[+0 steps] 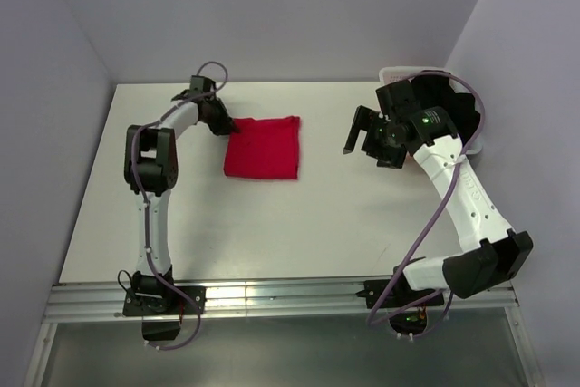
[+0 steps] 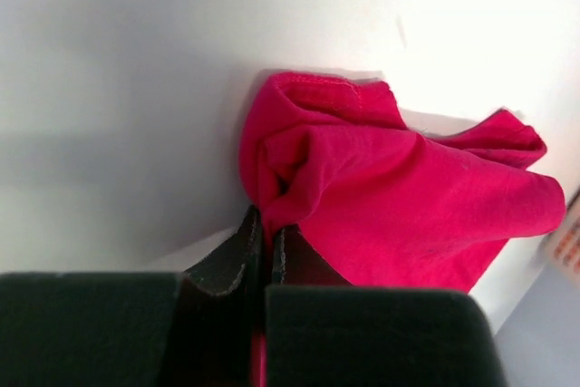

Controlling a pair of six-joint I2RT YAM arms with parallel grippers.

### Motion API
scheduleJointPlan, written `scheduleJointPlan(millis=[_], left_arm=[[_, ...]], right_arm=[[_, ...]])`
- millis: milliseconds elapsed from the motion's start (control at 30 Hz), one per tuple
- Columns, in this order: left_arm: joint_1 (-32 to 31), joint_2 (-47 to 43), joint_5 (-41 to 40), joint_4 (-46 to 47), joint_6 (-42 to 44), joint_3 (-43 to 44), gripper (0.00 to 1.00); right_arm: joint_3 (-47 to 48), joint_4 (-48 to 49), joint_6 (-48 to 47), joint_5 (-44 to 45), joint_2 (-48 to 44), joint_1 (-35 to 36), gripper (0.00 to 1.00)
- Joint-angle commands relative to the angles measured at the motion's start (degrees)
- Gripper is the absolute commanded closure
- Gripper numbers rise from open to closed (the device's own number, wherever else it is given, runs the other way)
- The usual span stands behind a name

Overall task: Fold and stack the t-shirts
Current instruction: Put the neatly folded tshirt into the corner of the board with the left arm

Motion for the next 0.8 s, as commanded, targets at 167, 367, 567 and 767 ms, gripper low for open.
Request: scheduleJointPlan(millis=[167, 367, 567, 767], left_arm=[[19.3, 10.4, -6.1, -18.2, 7.7, 32.8, 1.00], [32.5, 6.5, -3.8, -10.7, 4.7, 35.0, 0.26], [39.5, -0.5, -2.4, -9.1, 3.6, 35.4, 0.01], [40.1, -8.6, 1.1, -8.4, 3.1, 30.2, 0.01]], right_arm=[[5.7, -3.1, -0.4, 1.3, 3.6, -0.6, 0.00], [8.8, -4.1, -2.3, 1.3, 7.4, -0.8, 0.00], [10.1, -4.2, -4.1, 0.4, 10.2, -0.7, 0.00], [11.9, -3.2, -5.3, -1.4, 12.7, -0.8, 0.00]])
